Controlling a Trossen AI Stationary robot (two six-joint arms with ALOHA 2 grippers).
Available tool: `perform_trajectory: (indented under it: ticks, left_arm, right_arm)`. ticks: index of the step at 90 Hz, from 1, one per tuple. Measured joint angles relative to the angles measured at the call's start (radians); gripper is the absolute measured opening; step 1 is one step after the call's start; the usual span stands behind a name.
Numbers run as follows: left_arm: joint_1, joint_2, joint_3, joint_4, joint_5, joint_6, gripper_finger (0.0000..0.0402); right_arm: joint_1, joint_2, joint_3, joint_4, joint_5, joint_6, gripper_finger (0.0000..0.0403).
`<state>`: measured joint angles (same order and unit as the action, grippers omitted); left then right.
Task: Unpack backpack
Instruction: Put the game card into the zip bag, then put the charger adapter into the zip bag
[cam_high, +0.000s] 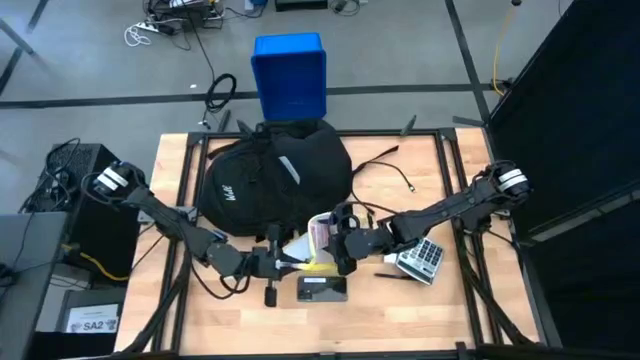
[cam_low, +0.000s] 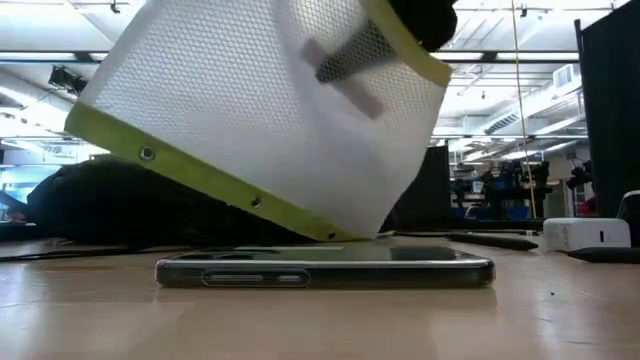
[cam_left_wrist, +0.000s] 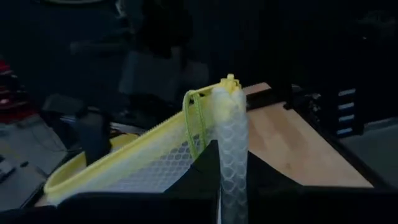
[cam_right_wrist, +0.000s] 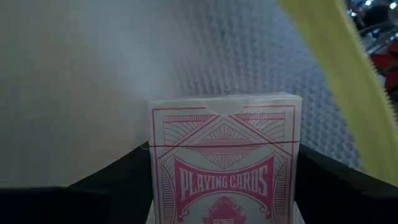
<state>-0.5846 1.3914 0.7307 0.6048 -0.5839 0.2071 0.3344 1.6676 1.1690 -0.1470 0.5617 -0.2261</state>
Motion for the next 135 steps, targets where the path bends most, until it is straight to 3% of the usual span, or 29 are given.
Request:
perform_trajectory:
  ticks: [6, 18, 25, 61, 71, 87, 96, 135]
  left_arm:
    - [0.000, 0.000, 0.000, 0.000, -0.010, 0.000, 0.0000]
    - [0.000, 0.000, 0.000, 0.006, -0.040, 0.000, 0.0000]
    - [0.000, 0.000, 0.000, 0.005, -0.046, 0.000, 0.0000]
    - [-0.001, 0.000, 0.000, -0.009, -0.077, -0.005, 0.0000]
    - [-0.001, 0.000, 0.000, -0.010, -0.081, -0.007, 0.0000]
    - [-0.001, 0.000, 0.000, -0.016, -0.085, -0.010, 0.0000]
    - [-0.001, 0.000, 0.000, -0.023, -0.086, -0.025, 0.0000]
    - [-0.001, 0.000, 0.000, -0.049, -0.090, -0.032, 0.0000]
  right_arm:
    - [-0.003, 0.000, 0.000, 0.001, 0.006, 0.007, 0.0288]
    - [-0.003, 0.000, 0.006, 0.007, 0.058, 0.007, 0.0369]
    - [0.004, 0.000, 0.020, 0.005, 0.087, -0.001, 0.0386]
    - [0.134, -0.047, 0.179, -0.257, 0.108, 0.022, 0.0316]
    - [0.191, -0.047, 0.213, -0.432, 0.108, 0.149, 0.0306]
    - [0.220, -0.047, 0.213, -0.743, 0.125, 0.543, 0.0294]
    - [0.215, -0.047, 0.180, -0.830, 0.129, 0.691, 0.0289]
    - [0.246, -0.045, 0.131, -1.063, 0.097, 0.753, 0.0272]
